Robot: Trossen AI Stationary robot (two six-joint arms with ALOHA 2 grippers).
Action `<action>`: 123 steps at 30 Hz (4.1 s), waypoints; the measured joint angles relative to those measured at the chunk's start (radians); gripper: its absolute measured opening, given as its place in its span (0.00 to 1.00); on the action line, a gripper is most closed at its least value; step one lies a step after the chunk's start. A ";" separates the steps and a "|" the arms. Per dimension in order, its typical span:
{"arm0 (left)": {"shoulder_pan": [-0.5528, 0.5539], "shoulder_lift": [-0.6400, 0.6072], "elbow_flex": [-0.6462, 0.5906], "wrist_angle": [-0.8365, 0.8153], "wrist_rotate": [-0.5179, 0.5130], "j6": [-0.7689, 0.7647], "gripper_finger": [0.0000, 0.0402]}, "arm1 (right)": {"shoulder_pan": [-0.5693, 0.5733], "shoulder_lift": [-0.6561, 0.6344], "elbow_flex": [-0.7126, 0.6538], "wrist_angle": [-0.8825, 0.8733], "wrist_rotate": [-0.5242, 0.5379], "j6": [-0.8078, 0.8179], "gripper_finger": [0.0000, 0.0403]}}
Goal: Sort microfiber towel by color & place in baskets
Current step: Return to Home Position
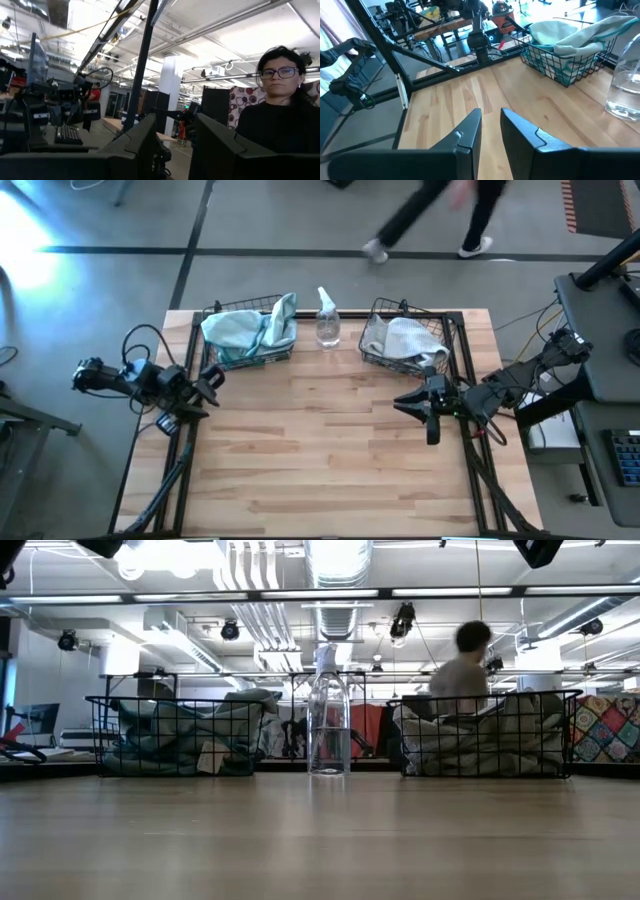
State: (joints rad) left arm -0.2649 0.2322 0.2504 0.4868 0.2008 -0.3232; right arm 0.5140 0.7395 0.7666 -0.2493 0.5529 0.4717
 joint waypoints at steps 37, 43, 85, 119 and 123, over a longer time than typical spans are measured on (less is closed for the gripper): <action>0.000 -0.233 0.001 -0.332 -0.019 0.009 0.30 | 0.000 -0.129 -0.252 0.301 0.129 -0.027 0.16; 0.000 -0.233 0.001 -0.331 -0.019 0.008 0.30 | 0.000 -0.216 -0.353 0.475 0.120 -0.114 0.16; 0.000 -0.232 0.001 -0.365 -0.018 0.084 0.30 | 0.000 -0.615 -0.587 0.626 -0.082 -0.272 0.16; 0.000 -0.232 0.000 -0.586 -0.018 0.304 0.30 | 0.001 -0.629 -0.753 0.695 -0.434 -0.292 0.16; 0.000 -0.232 0.000 -0.652 -0.018 0.324 0.30 | 0.001 -0.629 -0.754 0.647 -0.449 -0.287 0.16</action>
State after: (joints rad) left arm -0.2647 -0.0002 0.2504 -0.1649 0.1825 0.0010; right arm 0.5148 0.1108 0.0128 0.3979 0.1038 0.1842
